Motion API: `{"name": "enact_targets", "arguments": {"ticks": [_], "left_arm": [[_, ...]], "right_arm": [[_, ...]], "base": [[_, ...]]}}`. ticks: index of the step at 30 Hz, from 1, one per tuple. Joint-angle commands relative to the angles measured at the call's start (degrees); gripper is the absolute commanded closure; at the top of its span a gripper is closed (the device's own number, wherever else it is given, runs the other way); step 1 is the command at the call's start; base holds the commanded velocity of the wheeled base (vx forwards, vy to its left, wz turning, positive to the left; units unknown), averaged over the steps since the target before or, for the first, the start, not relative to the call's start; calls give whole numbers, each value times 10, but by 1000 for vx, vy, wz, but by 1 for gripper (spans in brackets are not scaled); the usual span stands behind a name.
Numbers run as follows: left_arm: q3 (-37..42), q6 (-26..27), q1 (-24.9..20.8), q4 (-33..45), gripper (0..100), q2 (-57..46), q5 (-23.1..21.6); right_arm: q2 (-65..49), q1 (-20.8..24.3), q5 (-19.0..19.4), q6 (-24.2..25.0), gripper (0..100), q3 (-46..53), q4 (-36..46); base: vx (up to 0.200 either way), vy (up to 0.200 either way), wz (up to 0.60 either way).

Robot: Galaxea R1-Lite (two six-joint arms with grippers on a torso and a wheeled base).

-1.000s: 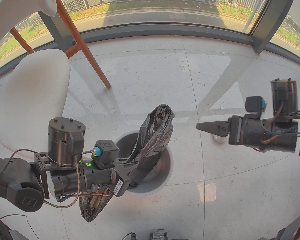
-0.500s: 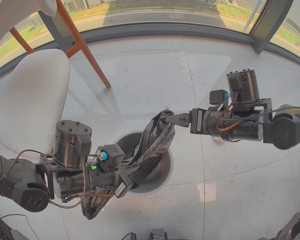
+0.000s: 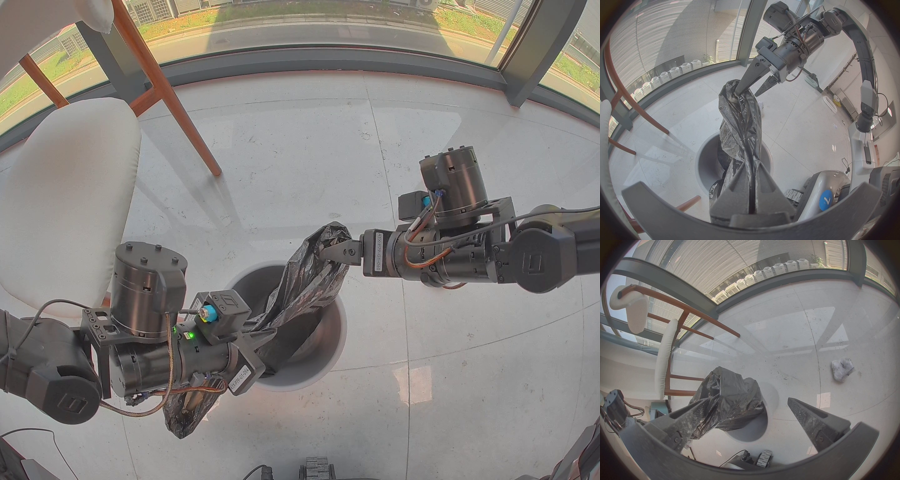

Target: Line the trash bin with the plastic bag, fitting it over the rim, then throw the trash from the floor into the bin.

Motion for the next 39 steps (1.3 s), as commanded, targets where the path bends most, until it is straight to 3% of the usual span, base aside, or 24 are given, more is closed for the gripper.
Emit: {"name": "enact_targets", "arguments": {"ticks": [1, 16, 17, 21, 39], "left_arm": [[-2, -1, 0, 0, 100, 1, 1], [-3, -2, 0, 0, 100, 2, 2], [-3, -2, 0, 0, 100, 2, 2], [-3, -3, 0, 0, 100, 1, 2], [-3, -19, 0, 1, 100, 10, 14]], "right_arm": [[17, 0, -13, -1, 0, -6, -3], [41, 21, -21, -3, 0, -39, 1], [42, 21, -24, -3, 100, -38, 0], [41, 29, -42, -1, 100, -33, 0], [51, 43, -52, 1, 100, -31, -1]], "base": [[0, 0, 0], [0, 0, 0], [0, 0, 0], [0, 0, 0], [0, 0, 0]]}}
